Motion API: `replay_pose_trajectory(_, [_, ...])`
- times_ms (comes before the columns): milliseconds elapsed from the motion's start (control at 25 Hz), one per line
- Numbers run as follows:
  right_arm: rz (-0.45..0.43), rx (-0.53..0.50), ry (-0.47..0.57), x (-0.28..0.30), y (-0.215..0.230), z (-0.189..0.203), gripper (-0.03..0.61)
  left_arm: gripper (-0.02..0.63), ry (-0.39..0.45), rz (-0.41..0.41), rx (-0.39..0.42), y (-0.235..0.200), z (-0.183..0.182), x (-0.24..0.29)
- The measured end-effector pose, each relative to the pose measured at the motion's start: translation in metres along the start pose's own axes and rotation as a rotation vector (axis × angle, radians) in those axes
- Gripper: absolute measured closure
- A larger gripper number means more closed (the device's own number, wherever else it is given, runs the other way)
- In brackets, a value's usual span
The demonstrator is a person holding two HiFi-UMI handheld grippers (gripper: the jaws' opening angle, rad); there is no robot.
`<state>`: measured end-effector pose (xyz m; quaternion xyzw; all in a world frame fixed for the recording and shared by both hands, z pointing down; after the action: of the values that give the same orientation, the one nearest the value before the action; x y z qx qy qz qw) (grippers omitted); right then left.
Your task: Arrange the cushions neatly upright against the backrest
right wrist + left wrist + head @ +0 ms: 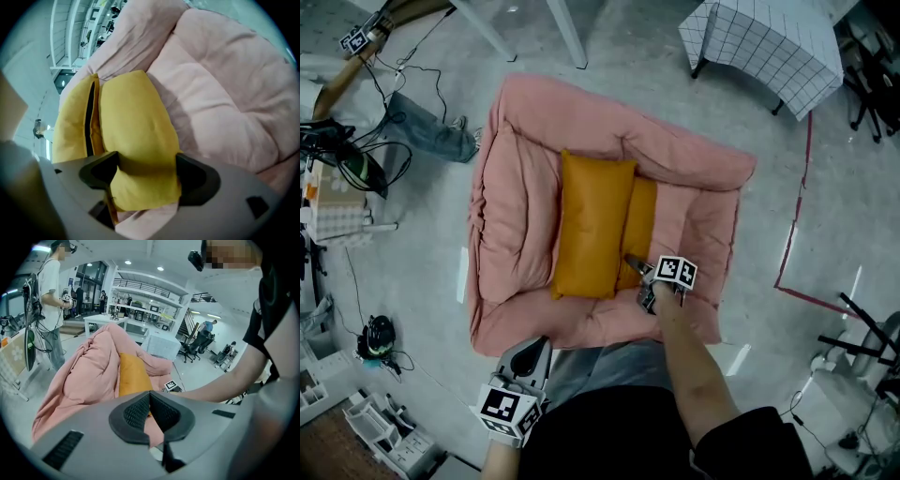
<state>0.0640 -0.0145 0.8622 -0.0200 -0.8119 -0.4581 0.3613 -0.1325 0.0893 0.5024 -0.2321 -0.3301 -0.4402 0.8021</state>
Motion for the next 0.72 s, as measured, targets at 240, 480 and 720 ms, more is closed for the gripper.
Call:
replay_pose_trajectory(240, [-0.201,-0.268,0.189,-0.047,-0.062,-0.023,0.218,0.601,0.028,-0.015,-0.009,0.002,0.000,-0.005])
replay_pose_trajectory(480, [-0.342,-0.423,0.023,-0.027,-0.139,0.002,0.307,0.601,0.035,-0.024,-0.017,0.006,0.000,-0.005])
replay_pose_trajectory(720, [-0.259,-0.320,-0.053,0.008,-0.139,0.012,0.344,0.601,0.041,-0.053,-0.029,0.008,0.000,-0.007])
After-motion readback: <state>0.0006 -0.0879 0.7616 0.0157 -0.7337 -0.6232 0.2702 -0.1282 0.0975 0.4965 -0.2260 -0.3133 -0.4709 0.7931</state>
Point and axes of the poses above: the fingertips, and each gripper's own axes: x forward along the fingers, y to its right, z out of its underside, the point moved 3 cm from there along -x, backward along the fingers, and after that the axes turned 15 degrees about x, right-handed, at the moved point
